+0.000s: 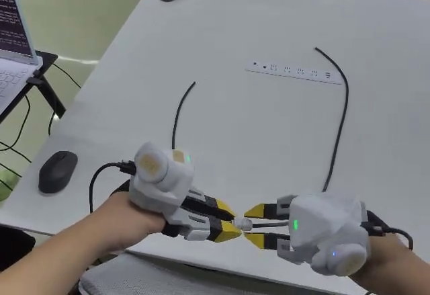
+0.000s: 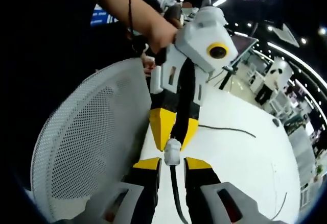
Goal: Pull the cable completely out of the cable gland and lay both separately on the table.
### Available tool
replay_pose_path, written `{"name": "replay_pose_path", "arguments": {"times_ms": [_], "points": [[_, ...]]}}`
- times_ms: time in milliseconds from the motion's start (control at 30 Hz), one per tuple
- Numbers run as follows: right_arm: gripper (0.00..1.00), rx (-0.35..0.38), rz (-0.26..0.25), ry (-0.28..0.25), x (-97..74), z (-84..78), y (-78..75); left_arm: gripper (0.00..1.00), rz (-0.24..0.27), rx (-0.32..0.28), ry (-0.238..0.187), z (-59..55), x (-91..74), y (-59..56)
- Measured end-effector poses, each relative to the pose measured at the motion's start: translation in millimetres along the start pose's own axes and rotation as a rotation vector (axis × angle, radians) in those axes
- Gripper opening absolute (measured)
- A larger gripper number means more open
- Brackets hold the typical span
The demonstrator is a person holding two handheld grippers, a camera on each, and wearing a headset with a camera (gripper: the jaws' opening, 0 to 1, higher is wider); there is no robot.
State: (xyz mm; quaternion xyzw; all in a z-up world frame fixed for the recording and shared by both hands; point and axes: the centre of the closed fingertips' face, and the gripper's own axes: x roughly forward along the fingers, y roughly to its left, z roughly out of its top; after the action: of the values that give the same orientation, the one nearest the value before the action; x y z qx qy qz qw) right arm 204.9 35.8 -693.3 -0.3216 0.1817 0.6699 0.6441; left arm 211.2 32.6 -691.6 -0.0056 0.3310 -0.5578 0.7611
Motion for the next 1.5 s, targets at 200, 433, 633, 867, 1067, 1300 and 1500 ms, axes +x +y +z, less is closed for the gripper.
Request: {"name": "replay_pose_path", "arguments": {"times_ms": [200, 433, 633, 867, 1067, 1300, 1500], "points": [[0.24, 0.507, 0.096, -0.065, -14.3, -4.4, -5.9, 0.15, 0.017, 0.061, -0.015, 4.7, -3.9, 1.2], [0.28, 0.833, 0.208, -0.237, -27.5, 9.3, -20.1, 0.15, 0.044, 0.170, 0.022, -0.3, 0.2, 1.2], [0.24, 0.917, 0.260, -0.235, -14.1, -9.6, -25.3, 0.15, 0.047, 0.234, 0.051, 3.3, 2.5, -2.5], [0.17, 0.970, 0.396, -0.234, -9.5, -5.3, -9.6, 0.15, 0.050, 0.250, 0.055, 7.1, 4.0, -0.7], [0.11, 1.017, 0.434, -0.265, -9.5, -4.3, -5.5, 0.15, 0.046, 0.268, 0.074, 5.9, 6.8, -3.4], [0.10, 0.972, 0.463, -0.262, -9.9, 3.3, 4.1, 0.15, 0.037, 0.286, 0.093, 4.1, 7.8, -6.0], [0.08, 0.833, 0.429, -0.254, -8.7, -0.8, 2.2, 0.15, 0.038, 0.275, 0.095, 3.6, 5.9, -6.0]]}}
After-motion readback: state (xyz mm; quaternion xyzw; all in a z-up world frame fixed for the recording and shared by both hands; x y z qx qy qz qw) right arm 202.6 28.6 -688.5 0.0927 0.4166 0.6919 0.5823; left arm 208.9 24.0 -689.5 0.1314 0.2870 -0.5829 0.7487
